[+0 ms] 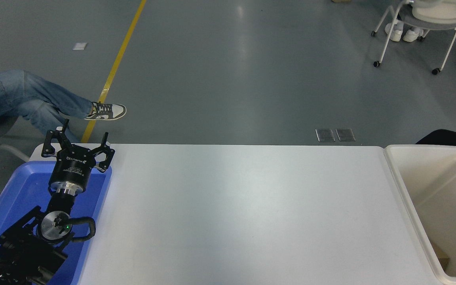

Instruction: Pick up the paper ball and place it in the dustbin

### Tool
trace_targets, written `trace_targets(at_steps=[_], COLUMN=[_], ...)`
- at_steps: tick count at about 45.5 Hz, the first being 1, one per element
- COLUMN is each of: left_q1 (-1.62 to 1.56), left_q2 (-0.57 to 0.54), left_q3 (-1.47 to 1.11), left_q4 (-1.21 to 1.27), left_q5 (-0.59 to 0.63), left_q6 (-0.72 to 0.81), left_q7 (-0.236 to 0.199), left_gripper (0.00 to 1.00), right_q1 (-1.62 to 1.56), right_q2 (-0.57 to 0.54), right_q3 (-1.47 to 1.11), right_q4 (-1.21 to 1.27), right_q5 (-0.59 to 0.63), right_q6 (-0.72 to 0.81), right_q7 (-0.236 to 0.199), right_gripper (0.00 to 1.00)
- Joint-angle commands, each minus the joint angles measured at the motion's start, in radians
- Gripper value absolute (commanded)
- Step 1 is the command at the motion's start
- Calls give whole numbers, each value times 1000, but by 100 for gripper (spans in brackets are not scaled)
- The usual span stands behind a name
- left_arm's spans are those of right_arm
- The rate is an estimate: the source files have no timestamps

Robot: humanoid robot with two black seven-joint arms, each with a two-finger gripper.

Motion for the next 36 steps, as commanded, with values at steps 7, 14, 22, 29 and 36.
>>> trace_targets(at_steps=[7,14,22,29,36], left_q1=[-1,-1,-1,-1,-1], left_q2=[0,0,0,0,0], left_q3=[0,0,0,0,0], left_q4=[0,0,0,0,0], left_q5=[0,0,0,0,0], left_q6=[0,0,0,0,0], left_q7=[0,0,0,0,0], left_gripper=[100,100,100,100,100], right_q1=[-342,-381,-384,-382,-379], right_q2=[210,262,268,267,264], right_q3=[143,145,148,148,146], right_q4=[-244,-254,-254,-254,-255], right_q5=[191,197,199,212,212], right_q6=[-110,-168,-173,-171,-171], right_q7=[-20,-40,-43,-54,-54], right_gripper=[0,0,55,100,100])
